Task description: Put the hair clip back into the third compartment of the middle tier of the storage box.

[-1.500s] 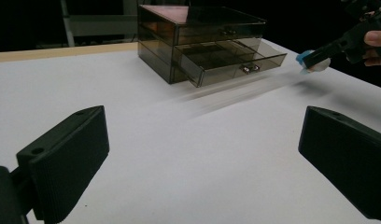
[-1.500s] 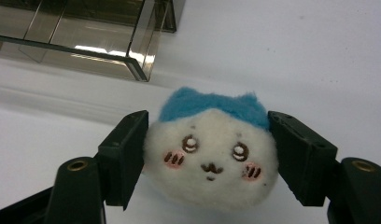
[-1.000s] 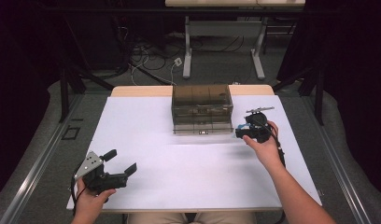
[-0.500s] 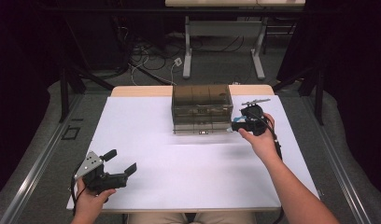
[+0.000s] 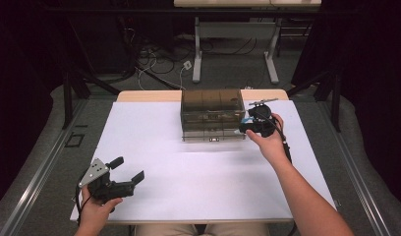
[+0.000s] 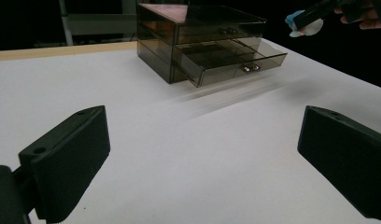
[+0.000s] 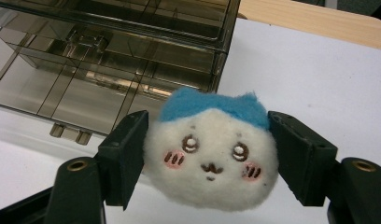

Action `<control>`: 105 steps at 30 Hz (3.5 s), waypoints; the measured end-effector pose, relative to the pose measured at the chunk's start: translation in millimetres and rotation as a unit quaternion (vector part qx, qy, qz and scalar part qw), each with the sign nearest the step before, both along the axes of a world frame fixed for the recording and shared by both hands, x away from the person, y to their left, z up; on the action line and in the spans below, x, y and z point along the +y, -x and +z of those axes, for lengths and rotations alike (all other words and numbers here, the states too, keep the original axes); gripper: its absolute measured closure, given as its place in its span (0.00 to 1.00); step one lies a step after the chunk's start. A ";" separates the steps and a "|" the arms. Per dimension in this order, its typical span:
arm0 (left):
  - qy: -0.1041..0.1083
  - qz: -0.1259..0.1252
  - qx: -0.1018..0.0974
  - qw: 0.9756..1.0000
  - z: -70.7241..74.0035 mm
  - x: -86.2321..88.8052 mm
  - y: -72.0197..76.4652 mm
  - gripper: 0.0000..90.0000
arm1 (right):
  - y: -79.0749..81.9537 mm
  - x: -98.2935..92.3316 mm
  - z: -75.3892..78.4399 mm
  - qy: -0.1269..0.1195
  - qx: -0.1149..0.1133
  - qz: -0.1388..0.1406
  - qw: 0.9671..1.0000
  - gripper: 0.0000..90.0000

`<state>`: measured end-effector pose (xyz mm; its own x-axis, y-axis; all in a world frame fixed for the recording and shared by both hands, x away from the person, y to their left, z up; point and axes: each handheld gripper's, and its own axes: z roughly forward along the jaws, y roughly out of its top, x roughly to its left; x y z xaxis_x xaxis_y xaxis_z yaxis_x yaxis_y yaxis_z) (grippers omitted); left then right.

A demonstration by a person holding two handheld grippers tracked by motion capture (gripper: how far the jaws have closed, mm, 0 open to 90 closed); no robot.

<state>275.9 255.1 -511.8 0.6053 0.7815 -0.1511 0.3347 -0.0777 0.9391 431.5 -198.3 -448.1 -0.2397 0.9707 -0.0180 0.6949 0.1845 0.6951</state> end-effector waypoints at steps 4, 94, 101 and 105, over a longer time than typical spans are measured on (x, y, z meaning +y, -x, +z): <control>0.000 -0.004 0.002 1.000 -0.2 -2.6 -3.0 0.03 | -1.9 3.8 1.3 -0.002 -0.003 -0.001 1.000 0.34; 0.001 0.007 0.000 1.000 0.5 6.5 11.8 0.03 | -50.1 51.3 -40.6 -0.007 0.032 -0.009 0.999 0.30; 0.001 0.007 0.000 1.000 0.7 6.3 11.8 0.03 | -48.3 50.0 -37.0 -0.010 0.023 -0.004 1.000 0.22; 0.003 0.007 0.001 1.000 0.6 6.0 11.8 0.03 | -46.9 48.4 -34.7 -0.006 0.017 -0.004 1.000 0.21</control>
<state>264.1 261.1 -511.2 0.5934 0.7895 -0.1568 0.3383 -0.0679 0.9386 478.4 -150.0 -482.8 -0.2320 0.9727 0.0019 0.7200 0.1704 0.6728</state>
